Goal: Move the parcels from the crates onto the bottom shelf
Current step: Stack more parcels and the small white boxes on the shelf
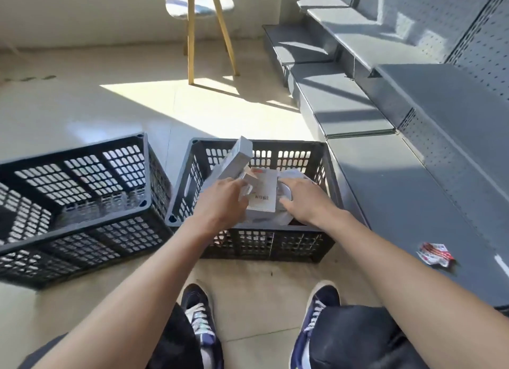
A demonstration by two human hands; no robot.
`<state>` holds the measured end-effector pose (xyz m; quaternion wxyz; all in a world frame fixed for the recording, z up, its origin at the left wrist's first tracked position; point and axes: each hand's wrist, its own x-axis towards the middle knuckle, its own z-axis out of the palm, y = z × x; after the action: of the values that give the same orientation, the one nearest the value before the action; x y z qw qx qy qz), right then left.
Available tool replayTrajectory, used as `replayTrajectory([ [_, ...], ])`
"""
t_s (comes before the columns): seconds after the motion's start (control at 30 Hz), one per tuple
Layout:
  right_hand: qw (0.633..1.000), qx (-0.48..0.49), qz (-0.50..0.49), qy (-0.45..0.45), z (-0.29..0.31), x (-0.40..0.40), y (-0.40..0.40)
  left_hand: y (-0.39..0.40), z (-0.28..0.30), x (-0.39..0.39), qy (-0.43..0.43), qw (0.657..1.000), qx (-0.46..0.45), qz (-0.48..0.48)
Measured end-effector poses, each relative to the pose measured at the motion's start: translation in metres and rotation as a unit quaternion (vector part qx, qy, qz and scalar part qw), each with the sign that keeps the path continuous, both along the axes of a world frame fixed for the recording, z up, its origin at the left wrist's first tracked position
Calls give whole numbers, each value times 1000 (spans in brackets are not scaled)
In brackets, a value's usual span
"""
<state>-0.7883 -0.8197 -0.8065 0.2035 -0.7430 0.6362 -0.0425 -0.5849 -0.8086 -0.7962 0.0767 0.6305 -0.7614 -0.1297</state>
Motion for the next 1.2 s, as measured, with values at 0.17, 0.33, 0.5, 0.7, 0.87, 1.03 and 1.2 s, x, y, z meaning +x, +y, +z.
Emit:
replayTrajectory([
  [0.17,999,37,-29,-14,-38,12,-47,-44,-31,15,11,999,26,29],
  [0.33,997,65,-45,-28,-66,26,-71,-66,-53,23,26,998,34,54],
  [0.5,995,75,-53,-34,-75,36,-89,-79,-67,29,32,996,49,65],
  [0.7,995,79,-50,-41,-85,44,-105,-97,-77,29,47,994,59,79],
  [0.87,995,81,-31,-49,-97,55,-117,-118,-89,25,73,991,63,88],
  [1.03,994,91,-38,-53,-112,53,-132,-144,-97,23,101,988,57,101],
  [1.2,987,117,-68,-89,-126,59,-145,-169,-114,21,114,989,49,80],
])
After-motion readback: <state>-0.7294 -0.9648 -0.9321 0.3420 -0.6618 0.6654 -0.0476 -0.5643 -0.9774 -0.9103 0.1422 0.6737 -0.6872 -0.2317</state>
